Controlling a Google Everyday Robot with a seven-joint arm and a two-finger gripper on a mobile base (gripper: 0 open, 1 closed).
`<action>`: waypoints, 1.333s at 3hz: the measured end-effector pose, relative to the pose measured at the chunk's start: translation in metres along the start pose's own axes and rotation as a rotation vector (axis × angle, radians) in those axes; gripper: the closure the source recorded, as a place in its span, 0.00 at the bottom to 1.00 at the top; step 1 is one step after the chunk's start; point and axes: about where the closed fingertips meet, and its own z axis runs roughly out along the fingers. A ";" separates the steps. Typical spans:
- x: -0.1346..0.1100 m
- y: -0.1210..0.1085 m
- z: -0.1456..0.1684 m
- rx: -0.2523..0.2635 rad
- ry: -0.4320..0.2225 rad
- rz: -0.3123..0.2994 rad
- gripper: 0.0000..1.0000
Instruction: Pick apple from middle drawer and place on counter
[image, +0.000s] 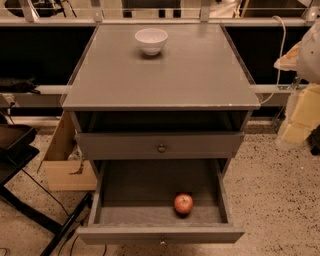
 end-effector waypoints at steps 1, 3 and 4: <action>0.000 0.000 0.000 0.000 0.000 0.000 0.00; 0.033 0.049 0.090 0.027 -0.029 0.105 0.00; 0.062 0.075 0.172 -0.002 0.001 0.174 0.00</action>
Offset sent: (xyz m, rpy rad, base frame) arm -0.0198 0.0051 -0.1722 0.1112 0.0014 -0.1008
